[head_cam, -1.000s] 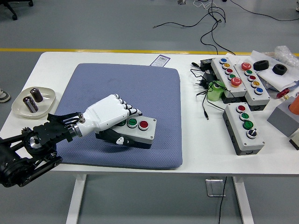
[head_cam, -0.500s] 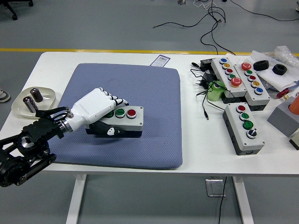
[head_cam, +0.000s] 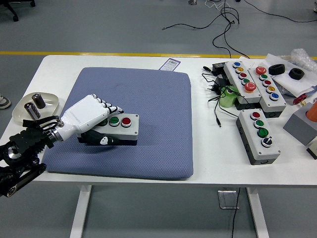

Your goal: Pick up the button,place it on the desk,press the button,press the button

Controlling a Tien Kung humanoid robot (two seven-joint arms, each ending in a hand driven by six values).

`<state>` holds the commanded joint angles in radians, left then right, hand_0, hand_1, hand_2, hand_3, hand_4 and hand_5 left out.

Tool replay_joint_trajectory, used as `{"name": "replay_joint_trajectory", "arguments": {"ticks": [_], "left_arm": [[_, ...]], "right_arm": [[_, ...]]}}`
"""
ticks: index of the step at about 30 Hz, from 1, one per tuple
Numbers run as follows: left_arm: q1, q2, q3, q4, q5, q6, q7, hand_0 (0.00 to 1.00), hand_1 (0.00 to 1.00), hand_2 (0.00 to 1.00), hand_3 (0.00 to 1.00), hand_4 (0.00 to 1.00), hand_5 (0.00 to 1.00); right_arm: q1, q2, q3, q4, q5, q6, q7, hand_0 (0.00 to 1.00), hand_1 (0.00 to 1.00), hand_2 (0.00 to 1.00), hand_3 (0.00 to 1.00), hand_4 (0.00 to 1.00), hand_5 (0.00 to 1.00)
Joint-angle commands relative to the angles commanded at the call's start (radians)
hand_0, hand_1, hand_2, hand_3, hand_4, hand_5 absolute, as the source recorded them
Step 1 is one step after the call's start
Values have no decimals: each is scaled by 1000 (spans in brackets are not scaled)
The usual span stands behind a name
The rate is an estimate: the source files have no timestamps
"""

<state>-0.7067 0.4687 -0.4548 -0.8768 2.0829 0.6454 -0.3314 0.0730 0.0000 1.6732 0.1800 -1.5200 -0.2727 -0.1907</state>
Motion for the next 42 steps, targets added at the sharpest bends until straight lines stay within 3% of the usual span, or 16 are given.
{"name": "replay_joint_trajectory", "arguments": {"ticks": [8, 9, 14, 15, 20, 21, 26, 27, 28, 35, 39, 42], "left_arm": [[11, 8, -12, -10, 83, -20, 57, 51, 2, 2, 402, 812, 392], [13, 10, -13, -15, 101, -25, 68, 46, 110, 187, 582, 837, 530], [12, 13, -17, -21, 167, -90, 100, 46, 110, 187, 582, 837, 530], [13, 13, -20, -23, 176, -104, 105, 174, 322, 433, 787, 857, 598], [24, 21, -43, -44, 186, -210, 129, 174, 322, 433, 787, 857, 598], [29, 23, -54, -55, 186, -234, 132, 949, 888, 932, 982, 953, 623], [81, 37, -159, -159, 183, -336, 153, 949, 888, 932, 982, 953, 623], [92, 38, -185, -184, 172, -355, 159, 998, 998, 998, 998, 998, 642], [107, 40, -213, -214, 156, -375, 166, 998, 998, 998, 998, 998, 642], [181, 47, -357, -370, 34, -453, 203, 998, 998, 998, 998, 998, 651], [196, 55, -378, -403, 37, -456, 216, 998, 998, 998, 998, 998, 651], [243, 57, -428, -470, 14, -368, 243, 998, 998, 998, 998, 998, 675]], "right_arm": [[-2, 0, 2, 0, -2, 0, -2, 550, 642, 692, 615, 290, 125], [-2, 0, 1, 0, -2, 0, -2, 550, 643, 693, 615, 289, 126], [-4, 0, 2, 0, -5, 0, -3, 550, 643, 693, 615, 289, 126], [-4, 0, 2, 0, -6, 0, -3, 550, 644, 693, 615, 289, 125], [-6, 0, 9, 0, -10, 0, -1, 550, 644, 693, 615, 289, 125], [-6, 0, 10, 0, -12, 0, -1, 551, 644, 693, 616, 289, 124], [-5, 0, 18, 0, -18, 1, 1, 551, 644, 693, 616, 289, 124], [-4, 0, 19, 0, -18, 1, 2, 551, 644, 693, 616, 289, 123], [-4, 0, 21, 0, -20, 1, 2, 551, 644, 693, 616, 289, 123], [-4, 0, 33, 0, -28, 2, 3, 551, 644, 694, 616, 290, 120], [-1, 0, 32, 0, -35, 2, 0, 551, 644, 694, 616, 290, 120], [-3, 0, 39, 0, -38, 2, 1, 551, 644, 693, 616, 290, 122]]}}
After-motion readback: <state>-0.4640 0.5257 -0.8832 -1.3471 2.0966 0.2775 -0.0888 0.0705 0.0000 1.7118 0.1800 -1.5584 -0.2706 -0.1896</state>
